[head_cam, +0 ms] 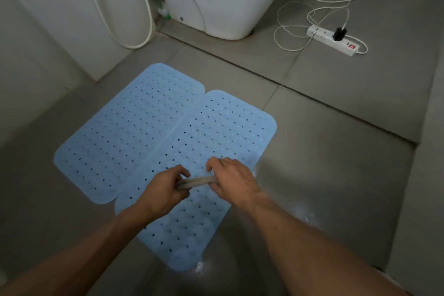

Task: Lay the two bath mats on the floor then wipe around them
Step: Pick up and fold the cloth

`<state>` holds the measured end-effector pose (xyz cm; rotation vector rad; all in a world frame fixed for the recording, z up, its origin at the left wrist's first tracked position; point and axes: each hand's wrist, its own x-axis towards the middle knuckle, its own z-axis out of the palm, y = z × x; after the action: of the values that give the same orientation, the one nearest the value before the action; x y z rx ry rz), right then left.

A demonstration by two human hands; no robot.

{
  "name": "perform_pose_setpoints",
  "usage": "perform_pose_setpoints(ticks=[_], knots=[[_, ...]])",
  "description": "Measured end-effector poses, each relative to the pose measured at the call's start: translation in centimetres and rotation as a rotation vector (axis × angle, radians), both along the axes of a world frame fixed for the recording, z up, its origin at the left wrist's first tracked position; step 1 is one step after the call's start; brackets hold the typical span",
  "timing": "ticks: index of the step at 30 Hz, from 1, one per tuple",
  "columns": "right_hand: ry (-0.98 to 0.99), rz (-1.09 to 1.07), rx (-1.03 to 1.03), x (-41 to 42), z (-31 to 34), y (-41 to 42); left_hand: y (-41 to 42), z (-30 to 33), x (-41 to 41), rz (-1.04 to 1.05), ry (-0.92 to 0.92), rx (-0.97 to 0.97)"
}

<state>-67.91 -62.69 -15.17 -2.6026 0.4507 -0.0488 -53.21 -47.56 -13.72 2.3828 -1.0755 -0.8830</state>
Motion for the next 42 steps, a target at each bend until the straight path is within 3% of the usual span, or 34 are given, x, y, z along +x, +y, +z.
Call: perform_pose_setpoints(ticks=[14,19,25,29,33,42], knots=[[0.215,-0.081,-0.125,-6.4,31.4,-17.7,-17.0,30.3,-4.8,-0.025,0.087,-0.003],[0.234,-0.054,-0.149,-5.9,39.9,-23.2,-21.0,39.7,-4.1,-0.021,-0.086,-0.013],[0.303,-0.052,-0.078,-2.4,48.4,-27.3,-23.0,47.0,-1.3,-0.047,-0.128,-0.001],[0.353,-0.046,-0.051,1.2,52.9,-28.6,-22.9,50.9,1.9,0.102,0.254,-0.202],[0.364,-0.047,0.023,4.8,55.7,-29.3,-22.4,53.7,5.6,0.201,0.383,-0.281],[0.23,-0.083,0.401,11.9,60.4,-30.3,-22.5,57.6,13.4,0.305,0.185,-0.222]])
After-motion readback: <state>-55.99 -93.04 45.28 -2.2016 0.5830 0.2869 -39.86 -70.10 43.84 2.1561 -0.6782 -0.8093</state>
